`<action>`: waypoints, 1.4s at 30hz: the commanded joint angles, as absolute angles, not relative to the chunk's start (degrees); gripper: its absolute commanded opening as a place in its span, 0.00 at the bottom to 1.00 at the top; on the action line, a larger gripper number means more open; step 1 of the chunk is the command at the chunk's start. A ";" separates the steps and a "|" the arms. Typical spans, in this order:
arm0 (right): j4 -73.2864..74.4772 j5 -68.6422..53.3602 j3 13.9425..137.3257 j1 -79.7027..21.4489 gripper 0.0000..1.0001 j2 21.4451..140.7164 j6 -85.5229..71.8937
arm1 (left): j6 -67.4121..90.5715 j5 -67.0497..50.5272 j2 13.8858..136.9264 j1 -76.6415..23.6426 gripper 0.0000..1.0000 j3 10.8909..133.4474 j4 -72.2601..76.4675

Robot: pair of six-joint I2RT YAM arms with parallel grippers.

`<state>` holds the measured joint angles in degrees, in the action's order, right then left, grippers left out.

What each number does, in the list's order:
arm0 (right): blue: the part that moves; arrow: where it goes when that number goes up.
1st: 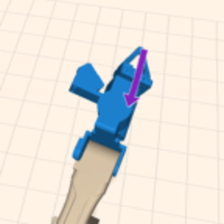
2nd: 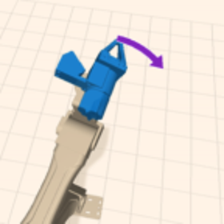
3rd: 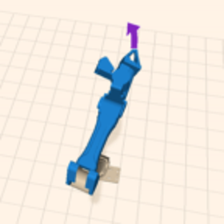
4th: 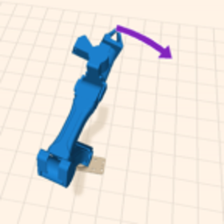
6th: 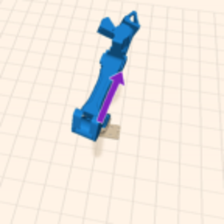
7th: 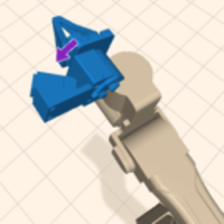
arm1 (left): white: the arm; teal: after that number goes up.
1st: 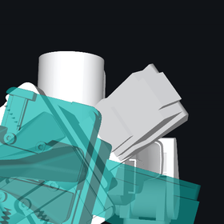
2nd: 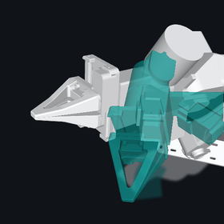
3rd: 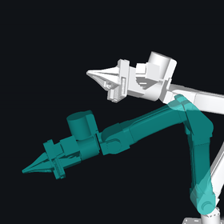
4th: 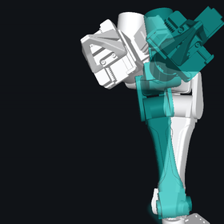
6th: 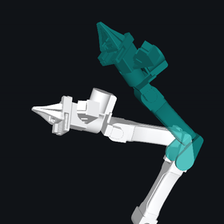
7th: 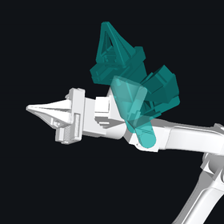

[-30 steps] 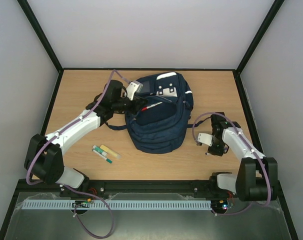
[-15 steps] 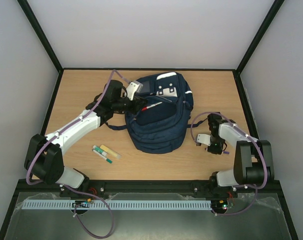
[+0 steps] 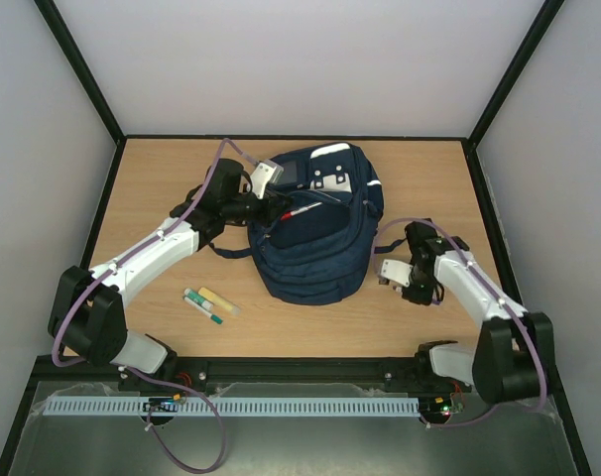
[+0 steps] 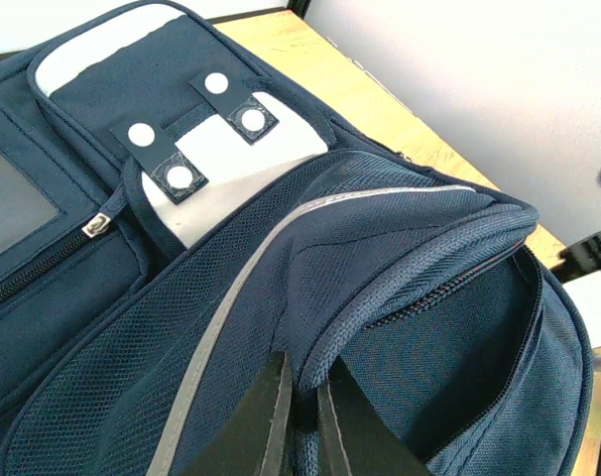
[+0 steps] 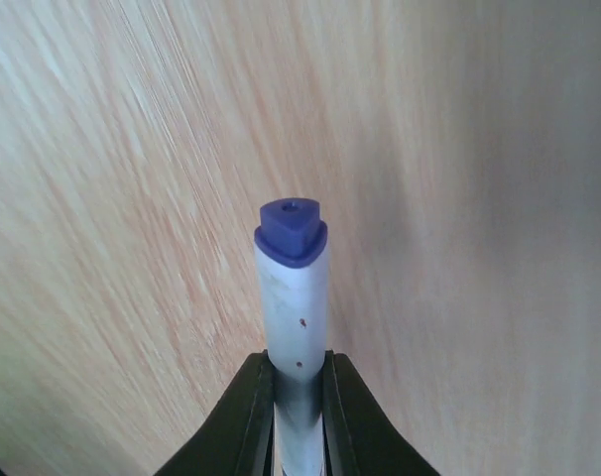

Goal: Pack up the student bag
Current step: Pick up the stationery from the center of the board, then place the stationery in the student bag.

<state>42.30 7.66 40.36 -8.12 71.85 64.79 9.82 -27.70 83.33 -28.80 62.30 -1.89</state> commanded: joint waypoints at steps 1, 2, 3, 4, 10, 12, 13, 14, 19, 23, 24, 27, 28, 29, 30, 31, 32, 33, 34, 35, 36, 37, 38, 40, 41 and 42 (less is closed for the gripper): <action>53.69 -1.09 48.92 -12.26 0.04 65.57 59.98 | 11.76 -28.09 80.53 -27.51 0.02 65.21 5.19; 54.91 -2.73 51.21 -13.63 0.04 64.63 58.88 | 11.75 -28.07 80.53 -27.51 0.02 65.22 5.14; 55.86 -4.25 53.65 -14.60 0.04 63.87 57.83 | 11.75 -28.05 80.55 -27.47 0.02 65.22 5.15; 56.50 -5.64 55.90 -15.60 0.04 63.33 56.65 | 11.82 -28.16 80.69 -27.45 0.02 65.21 5.20; 55.38 -14.87 69.48 -21.50 0.04 63.70 47.97 | 11.93 -28.57 81.33 -27.42 0.02 65.30 5.19; 54.12 -17.14 73.61 -23.89 0.04 65.10 45.09 | 11.99 -28.73 81.72 -27.43 0.02 65.30 5.12; 52.73 -17.56 75.16 -25.43 0.04 65.92 43.48 | 12.01 -28.78 81.78 -27.42 0.02 65.30 5.06; 51.36 -17.61 76.09 -27.06 0.04 66.38 42.48 | 11.98 -28.80 81.90 -27.45 0.03 65.30 5.16; 47.90 -15.36 80.71 -34.15 0.04 70.67 40.55 | 11.86 -28.91 82.01 -27.43 0.03 65.46 4.86; 47.84 -13.08 85.74 -38.59 0.04 75.14 41.39 | 11.73 -29.03 81.84 -27.42 0.02 65.70 4.66; 47.90 -12.34 86.94 -39.72 0.04 76.24 41.97 | 11.73 -29.13 81.76 -27.42 0.02 65.74 4.52; 47.41 -5.79 89.29 -44.56 0.04 79.96 44.88 | 11.07 -28.95 81.50 -27.38 0.02 65.84 3.99; 46.99 -2.79 89.52 -46.01 0.04 81.19 46.04 | 10.82 -28.68 81.43 -27.34 0.02 65.83 3.84; 46.57 -0.14 89.39 -47.46 0.04 82.16 47.26 | 10.66 -28.56 81.44 -27.33 0.03 65.83 3.71; 45.99 2.47 89.19 -48.75 0.04 83.12 48.42 | 10.55 -28.50 81.39 -27.33 0.02 65.90 3.62; 45.46 4.55 88.89 -49.63 0.04 83.92 49.48 | 10.50 -28.56 81.43 -27.33 0.02 65.92 3.61; 44.83 6.12 88.69 -50.15 0.04 84.60 50.50 | 10.52 -28.64 81.41 -27.33 0.02 65.93 3.53; 44.08 7.43 88.46 -50.32 0.04 85.34 51.28 | 10.50 -28.62 81.43 -27.27 0.02 65.96 3.47; 43.40 8.71 88.24 -50.39 0.04 85.92 52.00 | 10.46 -28.65 81.46 -27.20 0.02 66.00 3.42; 42.77 9.88 87.93 -50.42 0.04 86.49 53.01 | 10.46 -28.61 81.52 -27.09 0.02 66.01 3.43; 42.02 11.03 87.46 -50.45 0.04 86.83 53.60 | 10.46 -28.70 81.52 -26.89 0.02 66.01 3.43; 40.69 11.94 86.77 -50.43 0.04 87.01 54.22 | 10.52 -28.79 81.49 -26.75 0.02 66.01 3.54; 39.66 12.84 86.08 -50.44 0.04 86.93 54.75 | 10.74 -29.01 81.48 -26.58 0.03 66.01 3.58; 37.10 14.47 84.14 -50.42 0.04 86.47 55.53 | 11.05 -29.37 81.47 -26.34 0.02 65.95 3.84; 36.03 15.16 83.06 -50.40 0.04 86.36 55.81 | 11.28 -29.61 81.54 -26.21 0.02 65.92 3.98; 35.16 15.80 82.21 -50.40 0.04 86.38 55.96 | 11.52 -29.78 81.56 -26.07 0.03 65.92 4.08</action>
<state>39.53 9.89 85.30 -50.30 87.05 53.06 9.78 -29.02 83.33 -27.77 62.72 -2.04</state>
